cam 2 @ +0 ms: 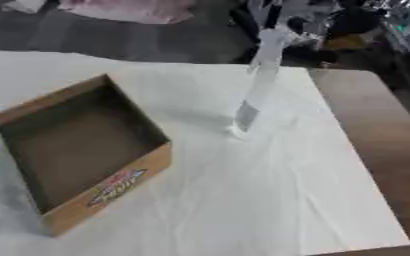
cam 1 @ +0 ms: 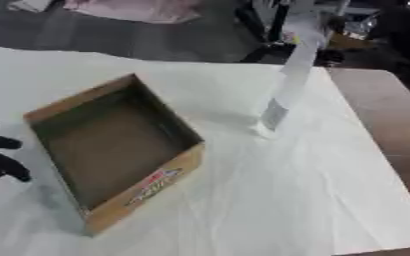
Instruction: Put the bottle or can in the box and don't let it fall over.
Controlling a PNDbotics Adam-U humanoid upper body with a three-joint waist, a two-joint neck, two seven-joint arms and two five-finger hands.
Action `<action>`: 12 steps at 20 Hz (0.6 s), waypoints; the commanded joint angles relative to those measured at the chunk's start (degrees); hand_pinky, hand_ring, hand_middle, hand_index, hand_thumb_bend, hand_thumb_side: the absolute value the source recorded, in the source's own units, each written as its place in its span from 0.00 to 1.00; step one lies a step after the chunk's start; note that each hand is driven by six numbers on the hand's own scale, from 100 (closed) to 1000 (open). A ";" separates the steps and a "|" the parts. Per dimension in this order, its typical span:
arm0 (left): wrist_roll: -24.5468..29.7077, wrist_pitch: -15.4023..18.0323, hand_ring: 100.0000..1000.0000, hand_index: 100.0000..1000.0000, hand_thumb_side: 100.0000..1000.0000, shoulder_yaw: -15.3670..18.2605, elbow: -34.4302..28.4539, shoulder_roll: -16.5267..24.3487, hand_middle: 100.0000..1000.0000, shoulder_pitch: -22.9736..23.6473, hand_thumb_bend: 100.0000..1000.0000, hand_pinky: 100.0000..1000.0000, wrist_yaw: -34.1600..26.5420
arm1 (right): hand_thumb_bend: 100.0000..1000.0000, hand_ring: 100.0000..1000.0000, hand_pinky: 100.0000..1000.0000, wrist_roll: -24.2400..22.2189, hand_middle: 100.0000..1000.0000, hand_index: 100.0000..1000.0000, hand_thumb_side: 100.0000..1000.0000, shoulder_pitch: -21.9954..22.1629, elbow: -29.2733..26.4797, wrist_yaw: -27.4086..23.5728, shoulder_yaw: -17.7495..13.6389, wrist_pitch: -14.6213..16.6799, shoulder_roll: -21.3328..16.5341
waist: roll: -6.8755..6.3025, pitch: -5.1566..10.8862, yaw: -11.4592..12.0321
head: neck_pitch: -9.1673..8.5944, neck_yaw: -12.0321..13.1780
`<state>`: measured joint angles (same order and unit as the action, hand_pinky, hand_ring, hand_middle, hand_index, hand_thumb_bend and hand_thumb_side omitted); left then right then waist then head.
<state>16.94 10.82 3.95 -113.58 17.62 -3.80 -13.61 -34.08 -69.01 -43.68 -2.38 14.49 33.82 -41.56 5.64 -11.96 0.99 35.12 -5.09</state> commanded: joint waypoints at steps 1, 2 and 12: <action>0.25 -0.03 0.47 0.89 0.75 0.26 -1.01 0.76 0.63 -0.28 0.06 0.47 0.32 | 0.21 1.00 1.00 -17.89 1.00 0.95 0.24 -1.00 -0.99 -0.66 0.04 18.05 -1.29 | -0.16 0.75 -0.05 | -0.33 -0.17; 0.25 -0.05 0.47 0.89 0.75 0.27 -1.01 0.74 0.63 -0.27 0.06 0.47 0.37 | 0.21 1.00 1.00 -17.89 1.00 0.95 0.24 -0.94 -1.04 -0.65 0.13 18.09 -1.34 | -0.15 0.70 -0.06 | -0.35 -0.16; 0.29 -0.03 0.47 0.89 0.76 0.24 -1.01 0.71 0.63 -0.33 0.06 0.47 0.76 | 0.24 1.00 1.00 -17.89 1.00 0.95 0.24 1.55 -5.87 -5.12 3.27 16.66 -3.53 | -0.08 0.25 -0.21 | -0.49 -0.13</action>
<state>17.06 10.70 3.95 -113.58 17.61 -3.80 -13.08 -34.51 -66.52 -47.84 -6.47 17.55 33.39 -42.45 5.73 -12.44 0.83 35.12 -5.12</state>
